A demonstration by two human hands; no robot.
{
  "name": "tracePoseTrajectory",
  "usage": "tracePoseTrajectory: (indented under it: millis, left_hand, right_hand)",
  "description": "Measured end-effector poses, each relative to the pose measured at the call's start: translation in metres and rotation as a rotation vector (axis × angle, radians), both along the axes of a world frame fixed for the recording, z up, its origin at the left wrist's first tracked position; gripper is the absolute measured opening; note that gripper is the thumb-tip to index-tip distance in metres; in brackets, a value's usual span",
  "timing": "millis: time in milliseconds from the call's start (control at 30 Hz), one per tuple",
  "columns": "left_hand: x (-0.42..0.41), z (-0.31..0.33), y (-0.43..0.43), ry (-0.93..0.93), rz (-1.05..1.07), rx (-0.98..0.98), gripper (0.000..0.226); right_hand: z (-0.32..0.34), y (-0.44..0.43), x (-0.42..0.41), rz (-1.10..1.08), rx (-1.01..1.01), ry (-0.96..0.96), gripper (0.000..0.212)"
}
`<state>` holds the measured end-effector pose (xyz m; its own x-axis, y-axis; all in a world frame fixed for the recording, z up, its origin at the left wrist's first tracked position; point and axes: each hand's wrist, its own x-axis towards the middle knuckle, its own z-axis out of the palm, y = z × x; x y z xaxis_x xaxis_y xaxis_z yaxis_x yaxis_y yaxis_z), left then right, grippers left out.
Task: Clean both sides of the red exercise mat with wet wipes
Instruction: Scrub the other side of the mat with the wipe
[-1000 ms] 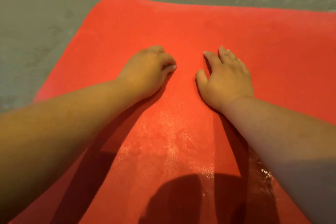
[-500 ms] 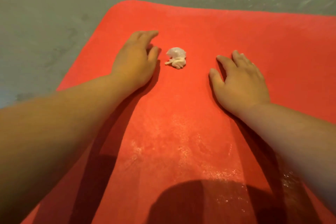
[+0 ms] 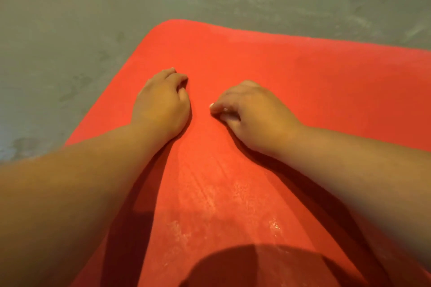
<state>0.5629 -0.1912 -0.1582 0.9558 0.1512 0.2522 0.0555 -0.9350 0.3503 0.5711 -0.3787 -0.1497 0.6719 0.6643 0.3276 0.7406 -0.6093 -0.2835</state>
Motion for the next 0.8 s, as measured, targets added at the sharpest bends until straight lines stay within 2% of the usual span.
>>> tracePoseTrajectory:
  millis: [67, 100, 200, 233, 267, 333, 433, 500, 533, 600, 667, 700, 733, 800]
  left_hand:
    - [0.001, -0.002, 0.002, 0.007, 0.001, -0.005, 0.040]
    - [0.002, -0.003, 0.002, 0.011, -0.005, 0.005, 0.042]
    - [0.005, -0.005, 0.001, 0.047, 0.002, 0.044, 0.045]
    - [0.005, -0.005, 0.001, 0.050, 0.008, 0.052, 0.045]
    - [0.005, -0.005, 0.001, 0.050, 0.009, 0.055, 0.046]
    - [0.005, -0.005, 0.001, 0.041, 0.000, 0.056, 0.047]
    - [0.006, -0.004, 0.000, 0.027, 0.005, 0.044, 0.042]
    - [0.005, -0.004, 0.000, 0.011, 0.019, 0.048, 0.040]
    - [0.005, -0.004, 0.000, 0.005, 0.021, 0.055, 0.041]
    - [0.007, -0.003, -0.001, -0.002, 0.027, 0.072, 0.042]
    - [0.007, -0.003, -0.003, -0.005, 0.040, 0.097, 0.048]
    - [0.006, -0.002, -0.004, -0.012, 0.046, 0.109, 0.050]
    - [0.006, -0.002, -0.003, -0.018, 0.050, 0.122, 0.050]
    - [0.009, -0.002, -0.003, -0.030, 0.055, 0.167, 0.047]
  right_hand:
    - [-0.001, -0.020, 0.024, -0.041, -0.012, 0.005, 0.021]
    - [-0.001, -0.031, 0.039, -0.130, -0.014, -0.009, 0.021]
    - [-0.002, -0.049, 0.082, -0.610, 0.020, 0.044, 0.025]
    - [-0.004, -0.043, 0.086, -0.710, 0.032, 0.082, 0.027]
    - [-0.006, -0.031, 0.084, -0.721, 0.042, 0.100, 0.028]
    - [-0.009, -0.002, 0.074, -0.544, 0.055, 0.095, 0.029]
    - [-0.007, 0.024, 0.046, -0.087, 0.003, 0.029, 0.026]
    - [-0.002, 0.011, 0.052, 0.013, -0.026, -0.012, 0.027]
    - [-0.002, -0.001, 0.065, -0.061, -0.023, -0.032, 0.029]
    - [-0.001, -0.034, 0.101, -0.409, -0.058, -0.051, 0.029]
    - [0.004, -0.059, 0.127, -0.775, -0.087, 0.041, 0.028]
    - [0.005, -0.061, 0.135, -0.891, -0.099, 0.065, 0.028]
    - [0.006, -0.054, 0.141, -0.960, -0.124, 0.078, 0.027]
    - [0.007, -0.027, 0.150, -0.948, -0.124, 0.087, 0.027]
